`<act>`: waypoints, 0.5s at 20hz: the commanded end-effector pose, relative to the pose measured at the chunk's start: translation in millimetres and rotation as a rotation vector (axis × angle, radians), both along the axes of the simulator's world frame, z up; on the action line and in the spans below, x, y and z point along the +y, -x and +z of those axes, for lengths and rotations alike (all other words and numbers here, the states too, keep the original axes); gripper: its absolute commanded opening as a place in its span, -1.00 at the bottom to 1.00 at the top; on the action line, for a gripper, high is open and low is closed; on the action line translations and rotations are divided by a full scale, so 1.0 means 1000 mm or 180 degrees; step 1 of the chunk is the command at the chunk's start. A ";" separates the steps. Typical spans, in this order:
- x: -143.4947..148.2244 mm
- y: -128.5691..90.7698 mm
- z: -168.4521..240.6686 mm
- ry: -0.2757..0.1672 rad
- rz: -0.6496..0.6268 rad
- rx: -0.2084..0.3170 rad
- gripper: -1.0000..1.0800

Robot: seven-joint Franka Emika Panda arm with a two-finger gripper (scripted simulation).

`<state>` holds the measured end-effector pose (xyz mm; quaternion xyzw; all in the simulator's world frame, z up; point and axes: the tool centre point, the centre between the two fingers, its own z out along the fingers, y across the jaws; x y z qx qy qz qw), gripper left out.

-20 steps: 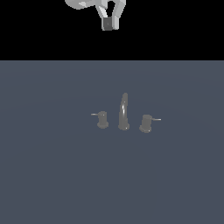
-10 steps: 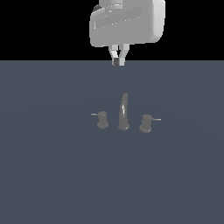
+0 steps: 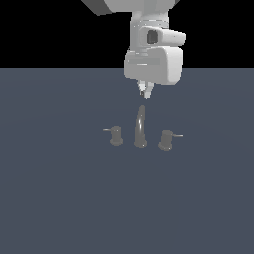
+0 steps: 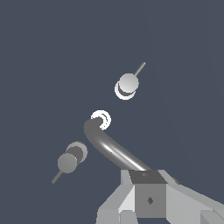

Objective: Turn on the faucet by rotating a designated handle.

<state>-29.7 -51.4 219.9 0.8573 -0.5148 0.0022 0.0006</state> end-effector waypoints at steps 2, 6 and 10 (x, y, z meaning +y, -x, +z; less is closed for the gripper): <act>-0.016 -0.016 -0.025 0.0002 -0.0315 0.0000 -1.00; -0.038 -0.033 -0.053 0.0004 -0.0683 0.0002 -1.00; -0.062 -0.048 -0.083 0.0006 -0.1066 0.0004 -1.00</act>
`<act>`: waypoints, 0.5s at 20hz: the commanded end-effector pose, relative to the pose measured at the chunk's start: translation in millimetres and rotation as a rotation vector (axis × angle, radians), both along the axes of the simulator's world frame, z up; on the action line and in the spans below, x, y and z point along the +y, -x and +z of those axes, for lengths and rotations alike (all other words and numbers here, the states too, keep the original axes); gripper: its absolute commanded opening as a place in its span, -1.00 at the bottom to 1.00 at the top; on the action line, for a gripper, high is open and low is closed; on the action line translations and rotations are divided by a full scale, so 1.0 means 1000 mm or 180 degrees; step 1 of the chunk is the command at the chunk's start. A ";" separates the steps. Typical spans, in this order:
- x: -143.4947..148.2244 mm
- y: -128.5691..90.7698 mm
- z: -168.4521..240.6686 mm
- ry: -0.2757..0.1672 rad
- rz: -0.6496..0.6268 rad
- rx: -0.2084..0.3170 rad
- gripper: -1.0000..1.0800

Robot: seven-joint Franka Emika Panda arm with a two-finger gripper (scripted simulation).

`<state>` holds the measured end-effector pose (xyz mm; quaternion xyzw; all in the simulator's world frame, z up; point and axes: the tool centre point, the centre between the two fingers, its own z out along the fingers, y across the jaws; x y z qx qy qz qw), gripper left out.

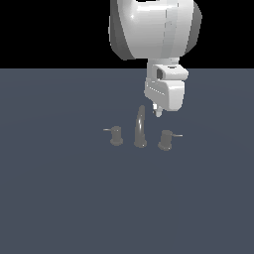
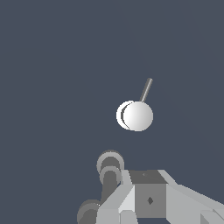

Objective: Turn on the faucet by rotating a designated handle.

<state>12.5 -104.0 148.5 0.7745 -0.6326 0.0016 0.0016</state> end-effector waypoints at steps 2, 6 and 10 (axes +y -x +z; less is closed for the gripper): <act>-0.022 -0.011 -0.025 0.0004 -0.0330 -0.0001 -1.00; -0.044 -0.020 -0.049 0.0002 -0.0643 0.0000 -1.00; -0.061 -0.025 -0.067 -0.0002 -0.0889 0.0000 -1.00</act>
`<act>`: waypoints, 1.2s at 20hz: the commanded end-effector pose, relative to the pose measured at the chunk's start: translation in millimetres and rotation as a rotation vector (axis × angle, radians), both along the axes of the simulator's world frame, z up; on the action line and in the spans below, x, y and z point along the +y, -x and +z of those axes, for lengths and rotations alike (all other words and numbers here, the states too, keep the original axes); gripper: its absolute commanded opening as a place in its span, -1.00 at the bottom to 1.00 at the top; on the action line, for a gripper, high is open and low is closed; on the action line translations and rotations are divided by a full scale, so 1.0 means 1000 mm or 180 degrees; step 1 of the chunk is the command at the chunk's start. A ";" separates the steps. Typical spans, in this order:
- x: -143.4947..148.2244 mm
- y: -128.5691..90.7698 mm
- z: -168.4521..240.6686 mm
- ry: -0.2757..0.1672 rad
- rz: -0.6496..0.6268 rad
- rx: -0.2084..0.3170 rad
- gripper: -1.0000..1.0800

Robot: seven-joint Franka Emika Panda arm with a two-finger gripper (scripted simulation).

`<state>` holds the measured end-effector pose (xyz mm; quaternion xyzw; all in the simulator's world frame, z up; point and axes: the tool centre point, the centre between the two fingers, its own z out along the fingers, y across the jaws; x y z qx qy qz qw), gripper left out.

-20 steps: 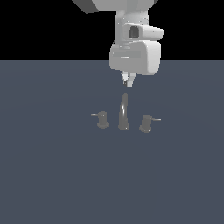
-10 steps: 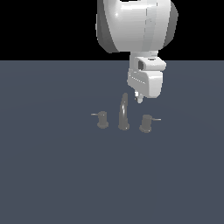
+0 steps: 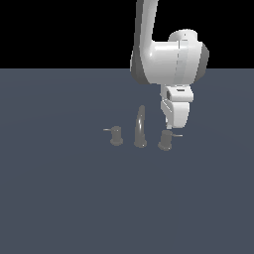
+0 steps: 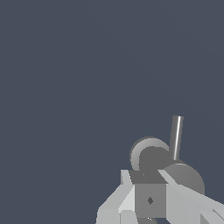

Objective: Turn on the faucet by rotating a designated handle.

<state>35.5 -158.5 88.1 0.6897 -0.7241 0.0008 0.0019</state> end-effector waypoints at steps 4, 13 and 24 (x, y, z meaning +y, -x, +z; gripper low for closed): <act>-0.019 -0.005 -0.019 -0.0005 -0.0266 -0.0005 -1.00; -0.025 -0.006 -0.025 -0.0012 -0.0349 -0.0006 -1.00; -0.024 0.005 -0.014 -0.0016 -0.0305 -0.0062 -1.00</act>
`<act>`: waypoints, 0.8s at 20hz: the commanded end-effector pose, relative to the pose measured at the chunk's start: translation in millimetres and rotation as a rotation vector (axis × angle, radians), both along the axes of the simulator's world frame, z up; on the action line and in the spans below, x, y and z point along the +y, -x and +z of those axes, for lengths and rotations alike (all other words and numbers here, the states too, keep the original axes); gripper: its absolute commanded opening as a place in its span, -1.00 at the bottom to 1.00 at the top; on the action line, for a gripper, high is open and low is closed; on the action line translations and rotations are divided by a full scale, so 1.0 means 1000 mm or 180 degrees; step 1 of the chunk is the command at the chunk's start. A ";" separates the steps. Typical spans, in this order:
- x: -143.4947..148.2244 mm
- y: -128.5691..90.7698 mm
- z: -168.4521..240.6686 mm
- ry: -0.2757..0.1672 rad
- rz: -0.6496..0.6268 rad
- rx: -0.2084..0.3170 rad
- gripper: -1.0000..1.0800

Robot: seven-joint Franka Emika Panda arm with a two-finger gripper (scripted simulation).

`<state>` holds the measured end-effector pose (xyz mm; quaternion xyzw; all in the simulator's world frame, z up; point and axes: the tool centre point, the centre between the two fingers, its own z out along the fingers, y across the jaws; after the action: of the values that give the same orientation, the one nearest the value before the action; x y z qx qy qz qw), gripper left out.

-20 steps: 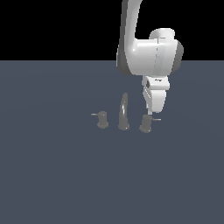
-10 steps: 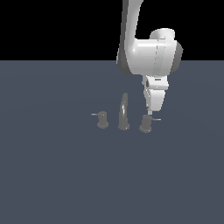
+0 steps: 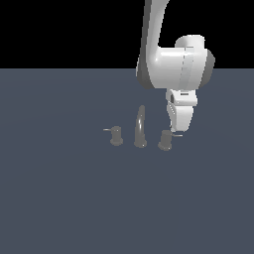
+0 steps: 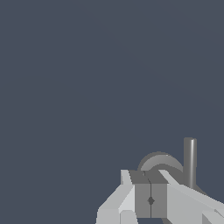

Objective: Turn on the faucet by rotating a designated handle.

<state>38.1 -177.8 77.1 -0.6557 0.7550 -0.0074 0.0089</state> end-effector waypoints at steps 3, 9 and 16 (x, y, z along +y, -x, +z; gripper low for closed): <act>-0.013 0.022 -0.009 0.0001 -0.0037 0.0050 -1.00; -0.009 0.027 -0.008 0.0004 -0.0020 0.0023 -1.00; -0.005 0.051 -0.011 0.0002 -0.0040 0.0053 -1.00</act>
<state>3.8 -188.1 69.5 -0.6511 0.7587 -0.0157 0.0102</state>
